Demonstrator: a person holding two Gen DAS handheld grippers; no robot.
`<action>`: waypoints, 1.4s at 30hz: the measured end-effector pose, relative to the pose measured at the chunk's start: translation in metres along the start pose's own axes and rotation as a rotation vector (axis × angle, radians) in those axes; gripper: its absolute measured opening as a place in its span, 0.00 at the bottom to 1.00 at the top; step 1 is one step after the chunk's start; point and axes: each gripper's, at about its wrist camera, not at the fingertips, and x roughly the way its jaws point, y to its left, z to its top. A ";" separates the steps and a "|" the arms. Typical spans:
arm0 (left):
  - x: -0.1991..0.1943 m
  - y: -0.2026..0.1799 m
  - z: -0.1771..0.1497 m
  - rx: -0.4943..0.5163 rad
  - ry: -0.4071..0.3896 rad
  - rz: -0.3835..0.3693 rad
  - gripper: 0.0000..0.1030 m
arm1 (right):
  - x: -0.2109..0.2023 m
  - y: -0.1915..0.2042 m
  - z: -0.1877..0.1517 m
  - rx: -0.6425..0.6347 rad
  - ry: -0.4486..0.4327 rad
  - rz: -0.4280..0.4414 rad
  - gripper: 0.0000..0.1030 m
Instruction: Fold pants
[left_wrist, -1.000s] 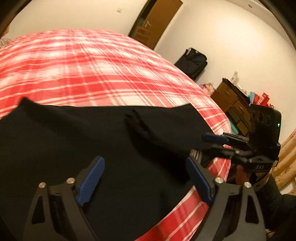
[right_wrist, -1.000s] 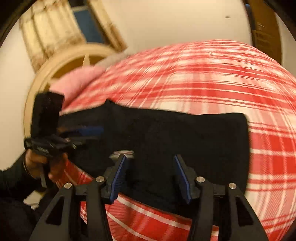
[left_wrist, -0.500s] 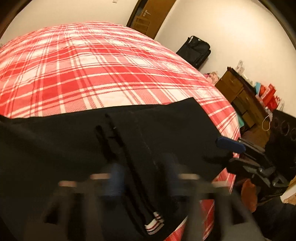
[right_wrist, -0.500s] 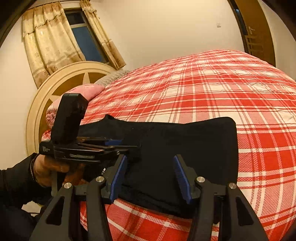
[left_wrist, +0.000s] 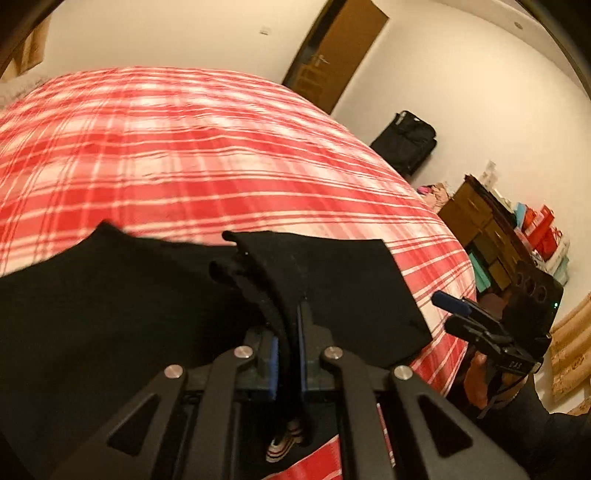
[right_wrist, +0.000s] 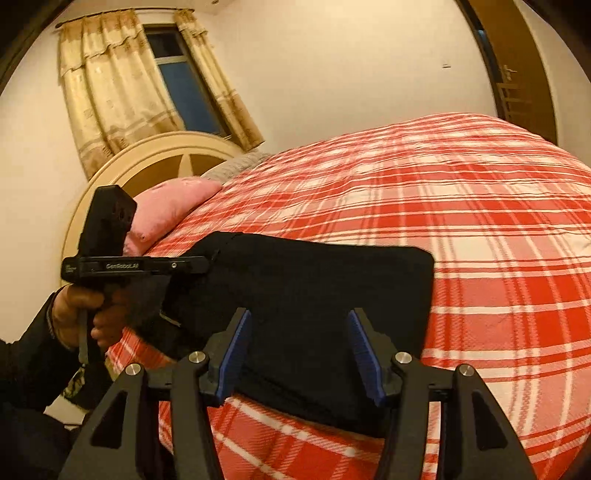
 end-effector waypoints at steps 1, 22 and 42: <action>0.000 0.004 -0.002 -0.014 0.002 0.001 0.08 | 0.002 0.004 -0.001 -0.012 0.007 0.005 0.55; 0.010 0.027 -0.028 -0.009 0.027 0.125 0.44 | 0.042 0.008 -0.022 -0.068 0.217 -0.095 0.62; -0.082 0.089 -0.052 -0.005 -0.094 0.380 0.62 | 0.161 0.153 -0.022 -0.372 0.351 0.106 0.62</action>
